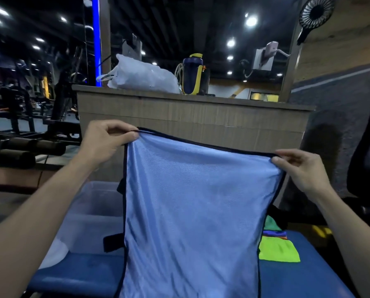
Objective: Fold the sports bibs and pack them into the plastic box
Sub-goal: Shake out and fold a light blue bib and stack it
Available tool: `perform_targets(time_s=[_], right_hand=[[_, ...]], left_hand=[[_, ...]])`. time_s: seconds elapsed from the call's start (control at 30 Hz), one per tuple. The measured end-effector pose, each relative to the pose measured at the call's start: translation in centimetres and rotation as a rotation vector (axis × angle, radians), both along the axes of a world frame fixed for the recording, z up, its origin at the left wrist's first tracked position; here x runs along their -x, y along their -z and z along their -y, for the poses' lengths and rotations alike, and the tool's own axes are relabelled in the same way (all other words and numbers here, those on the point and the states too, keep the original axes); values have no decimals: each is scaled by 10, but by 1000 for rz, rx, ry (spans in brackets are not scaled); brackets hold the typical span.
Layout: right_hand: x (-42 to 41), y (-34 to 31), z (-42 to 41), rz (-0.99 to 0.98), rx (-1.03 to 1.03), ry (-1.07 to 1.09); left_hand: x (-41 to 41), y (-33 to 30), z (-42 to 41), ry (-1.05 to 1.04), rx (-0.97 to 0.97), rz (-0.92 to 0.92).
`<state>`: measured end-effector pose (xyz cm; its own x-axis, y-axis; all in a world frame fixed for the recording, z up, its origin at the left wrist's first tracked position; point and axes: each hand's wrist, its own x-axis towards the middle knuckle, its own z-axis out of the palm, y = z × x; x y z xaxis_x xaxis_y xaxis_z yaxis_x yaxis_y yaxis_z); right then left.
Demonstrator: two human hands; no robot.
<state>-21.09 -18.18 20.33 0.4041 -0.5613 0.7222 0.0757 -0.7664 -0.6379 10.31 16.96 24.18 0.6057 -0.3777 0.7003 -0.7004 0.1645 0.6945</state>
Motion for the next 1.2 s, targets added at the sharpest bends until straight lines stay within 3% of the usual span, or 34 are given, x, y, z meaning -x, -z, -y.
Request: perform_targets(time_s=[0.2,0.37,0.47,0.6,0.73,0.83,0.97,1.1,1.2], right_hand=[[3,22,-7,-243,310,103],[1,34,-11,-278,86,-104],[5,36,-10,-206,-123,-255],[15,32,-12,-118,-435,-473],[26,27,-8,-21,-639,-592],[28,21,-17,90,-762,-602],[20,10,-27,152,-883,-496],[-6,8,-39,-25,-955,-247],[-38,11,-66,-88,-755,-199]], left_hand=[[-8,11,6,-210,-108,181],[-14,18,9,-255,-177,198],[-17,20,10,-110,-260,58],[-20,24,-1,312,-357,-286],[-16,25,-13,647,-307,-336],[-13,21,-11,720,-220,-374],[-20,19,10,577,-297,-513],[-6,29,40,77,-529,-408],[51,26,65,206,-538,-326]])
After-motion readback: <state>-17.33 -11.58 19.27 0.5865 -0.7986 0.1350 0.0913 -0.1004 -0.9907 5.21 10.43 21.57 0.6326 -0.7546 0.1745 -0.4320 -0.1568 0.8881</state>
